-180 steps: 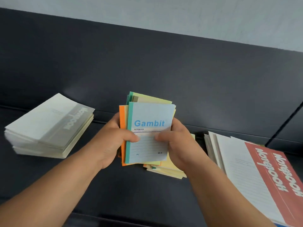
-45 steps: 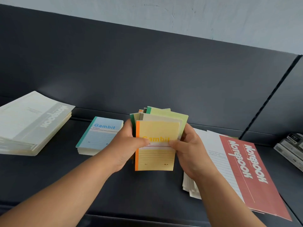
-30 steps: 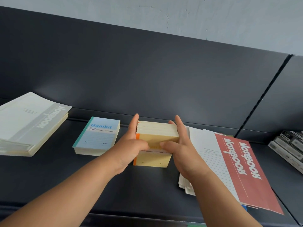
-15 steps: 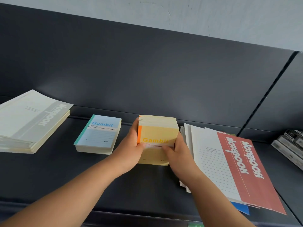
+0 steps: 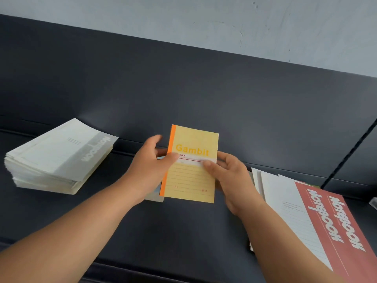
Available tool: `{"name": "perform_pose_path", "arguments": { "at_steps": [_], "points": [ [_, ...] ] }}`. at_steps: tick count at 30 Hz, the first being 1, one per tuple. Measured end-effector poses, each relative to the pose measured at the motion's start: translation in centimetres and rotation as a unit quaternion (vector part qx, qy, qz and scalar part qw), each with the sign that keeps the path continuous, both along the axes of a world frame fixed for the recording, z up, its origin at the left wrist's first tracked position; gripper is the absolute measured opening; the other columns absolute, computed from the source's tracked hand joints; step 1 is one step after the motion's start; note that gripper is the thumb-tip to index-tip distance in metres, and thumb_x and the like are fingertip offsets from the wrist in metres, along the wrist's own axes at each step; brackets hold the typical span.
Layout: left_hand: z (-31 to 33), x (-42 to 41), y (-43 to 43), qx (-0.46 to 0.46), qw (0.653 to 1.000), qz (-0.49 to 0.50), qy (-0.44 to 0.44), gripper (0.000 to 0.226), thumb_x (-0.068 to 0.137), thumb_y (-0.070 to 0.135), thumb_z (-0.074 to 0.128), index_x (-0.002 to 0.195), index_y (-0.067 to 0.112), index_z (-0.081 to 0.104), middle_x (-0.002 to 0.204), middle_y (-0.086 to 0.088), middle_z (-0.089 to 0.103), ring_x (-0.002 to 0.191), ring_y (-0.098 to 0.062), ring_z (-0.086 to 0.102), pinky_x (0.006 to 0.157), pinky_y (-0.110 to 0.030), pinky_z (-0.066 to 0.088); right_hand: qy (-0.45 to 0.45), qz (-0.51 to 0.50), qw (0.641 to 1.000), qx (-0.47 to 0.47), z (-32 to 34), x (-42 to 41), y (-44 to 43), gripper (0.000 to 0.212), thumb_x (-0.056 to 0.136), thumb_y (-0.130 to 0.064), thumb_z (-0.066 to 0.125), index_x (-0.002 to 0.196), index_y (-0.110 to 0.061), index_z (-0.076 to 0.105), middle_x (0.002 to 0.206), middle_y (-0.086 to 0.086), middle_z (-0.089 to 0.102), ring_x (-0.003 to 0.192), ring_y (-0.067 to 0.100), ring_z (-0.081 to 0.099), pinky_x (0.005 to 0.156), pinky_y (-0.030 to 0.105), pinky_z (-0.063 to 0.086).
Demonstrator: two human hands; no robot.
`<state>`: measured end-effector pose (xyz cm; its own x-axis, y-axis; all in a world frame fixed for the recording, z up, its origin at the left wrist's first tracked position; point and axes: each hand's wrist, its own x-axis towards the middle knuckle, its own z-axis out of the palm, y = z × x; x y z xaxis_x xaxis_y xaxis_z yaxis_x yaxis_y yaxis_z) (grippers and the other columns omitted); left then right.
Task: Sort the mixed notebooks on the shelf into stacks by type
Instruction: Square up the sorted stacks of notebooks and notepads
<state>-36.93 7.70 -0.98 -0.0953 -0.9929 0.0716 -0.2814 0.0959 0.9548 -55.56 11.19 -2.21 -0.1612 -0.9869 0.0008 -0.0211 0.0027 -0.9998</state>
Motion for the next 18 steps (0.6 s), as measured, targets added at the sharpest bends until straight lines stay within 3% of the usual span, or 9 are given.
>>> {"name": "perform_pose_path", "arguments": {
  "at_steps": [2, 6, 10, 12, 15, 18],
  "points": [
    [0.5, 1.3, -0.8, 0.019, 0.999, 0.032, -0.001, 0.067, 0.089, 0.034, 0.063, 0.147, 0.025, 0.031, 0.125, 0.006, 0.06, 0.112, -0.014, 0.058, 0.09, -0.032, 0.043, 0.0, -0.009, 0.999, 0.035, 0.4, 1.4, -1.2, 0.033, 0.092, -0.024, 0.067, 0.122, -0.012, 0.059, 0.104, 0.0, 0.075, 0.092, 0.017, 0.073, 0.087, 0.043, 0.059],
    [0.7, 3.4, -3.0, 0.075, 0.995, 0.072, 0.0, 0.068, 0.089, 0.038, 0.063, 0.147, 0.02, 0.033, 0.127, 0.001, 0.056, 0.109, -0.019, 0.057, 0.094, -0.039, 0.046, -0.004, -0.028, 0.996, 0.083, 0.5, 4.4, -3.6, 0.034, 0.089, -0.031, 0.07, 0.112, -0.007, 0.061, 0.1, 0.006, 0.075, 0.09, 0.023, 0.074, 0.085, 0.042, 0.059],
    [0.6, 4.6, -4.6, 0.098, 0.992, 0.075, 0.003, 0.063, 0.093, 0.032, 0.06, 0.147, 0.015, 0.032, 0.107, 0.003, 0.056, 0.08, -0.007, 0.054, 0.064, -0.025, 0.041, -0.01, -0.041, 0.993, 0.113, 0.1, 6.5, -5.1, 0.033, 0.089, -0.032, 0.07, 0.109, -0.006, 0.06, 0.101, 0.008, 0.074, 0.089, 0.023, 0.073, 0.08, 0.038, 0.061],
    [0.4, 5.0, -5.2, 0.106, 0.992, 0.073, 0.0, 0.061, 0.094, 0.03, 0.059, 0.147, 0.013, 0.033, 0.099, 0.005, 0.055, 0.075, -0.006, 0.052, 0.058, -0.022, 0.038, -0.005, -0.048, 0.992, 0.116, -0.1, 7.2, -5.6, 0.032, 0.089, -0.032, 0.07, 0.108, -0.007, 0.06, 0.101, 0.007, 0.073, 0.088, 0.022, 0.073, 0.075, 0.035, 0.061],
    [-0.2, 5.6, -6.0, 0.117, 0.991, 0.066, -0.005, 0.059, 0.094, 0.028, 0.059, 0.145, 0.012, 0.035, 0.102, 0.001, 0.06, 0.086, -0.013, 0.059, 0.063, -0.026, 0.044, 0.011, -0.057, 0.991, 0.119, -0.4, 7.8, -6.0, 0.028, 0.09, -0.03, 0.069, 0.104, -0.008, 0.061, 0.098, 0.005, 0.073, 0.084, 0.019, 0.072, 0.066, 0.028, 0.058],
    [-0.8, 6.0, -6.6, 0.125, 0.99, 0.06, -0.018, 0.06, 0.094, 0.029, 0.059, 0.146, 0.012, 0.034, 0.115, -0.004, 0.061, 0.096, -0.019, 0.06, 0.067, -0.029, 0.046, 0.023, -0.066, 0.99, 0.12, -0.8, 8.4, -6.4, 0.025, 0.09, -0.03, 0.07, 0.101, -0.008, 0.062, 0.097, 0.006, 0.073, 0.083, 0.019, 0.072, 0.069, 0.03, 0.059]
  ]
}}
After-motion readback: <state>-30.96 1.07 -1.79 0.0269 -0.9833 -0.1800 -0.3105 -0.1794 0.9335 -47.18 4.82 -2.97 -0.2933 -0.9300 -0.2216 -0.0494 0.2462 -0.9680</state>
